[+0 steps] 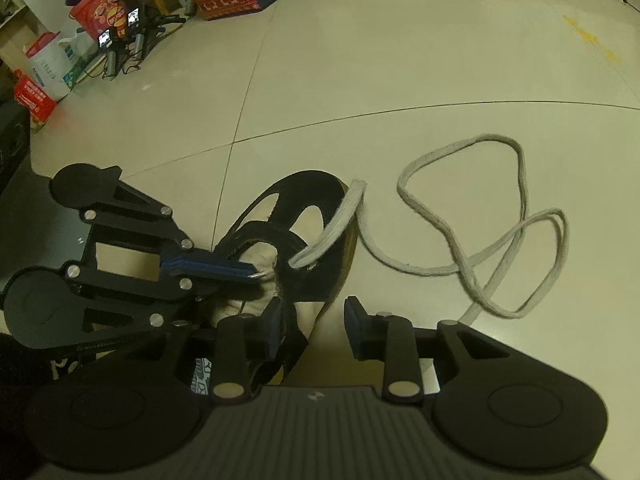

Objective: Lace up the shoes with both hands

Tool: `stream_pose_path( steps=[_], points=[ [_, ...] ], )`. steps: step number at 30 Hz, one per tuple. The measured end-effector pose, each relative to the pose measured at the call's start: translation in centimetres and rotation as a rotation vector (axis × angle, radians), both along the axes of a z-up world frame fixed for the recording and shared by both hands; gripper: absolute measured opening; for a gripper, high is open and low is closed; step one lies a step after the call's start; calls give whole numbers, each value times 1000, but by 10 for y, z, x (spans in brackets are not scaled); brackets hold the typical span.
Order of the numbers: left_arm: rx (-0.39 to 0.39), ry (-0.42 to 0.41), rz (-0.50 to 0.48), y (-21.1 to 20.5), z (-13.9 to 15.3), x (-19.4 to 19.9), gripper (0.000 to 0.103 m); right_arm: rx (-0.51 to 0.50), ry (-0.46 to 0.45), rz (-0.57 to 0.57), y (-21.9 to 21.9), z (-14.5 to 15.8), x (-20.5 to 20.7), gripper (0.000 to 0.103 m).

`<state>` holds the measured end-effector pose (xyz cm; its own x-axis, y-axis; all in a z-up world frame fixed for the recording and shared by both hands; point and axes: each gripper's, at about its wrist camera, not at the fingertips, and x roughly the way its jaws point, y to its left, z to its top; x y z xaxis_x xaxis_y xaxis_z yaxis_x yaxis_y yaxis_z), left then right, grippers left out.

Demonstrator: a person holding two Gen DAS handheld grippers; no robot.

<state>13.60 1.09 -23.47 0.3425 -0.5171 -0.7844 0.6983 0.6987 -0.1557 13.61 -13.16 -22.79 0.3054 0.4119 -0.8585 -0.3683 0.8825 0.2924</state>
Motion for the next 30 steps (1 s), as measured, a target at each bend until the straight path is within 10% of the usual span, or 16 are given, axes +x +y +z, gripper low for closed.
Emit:
stream_pose_path(
  steps=[23, 30],
  points=[
    [-83, 144, 87, 19, 10, 13, 5, 21, -8, 7, -3, 2, -1, 36],
    [-62, 142, 67, 10, 10, 27, 32, 37, 7, -6, -3, 1, 0, 37]
  ],
)
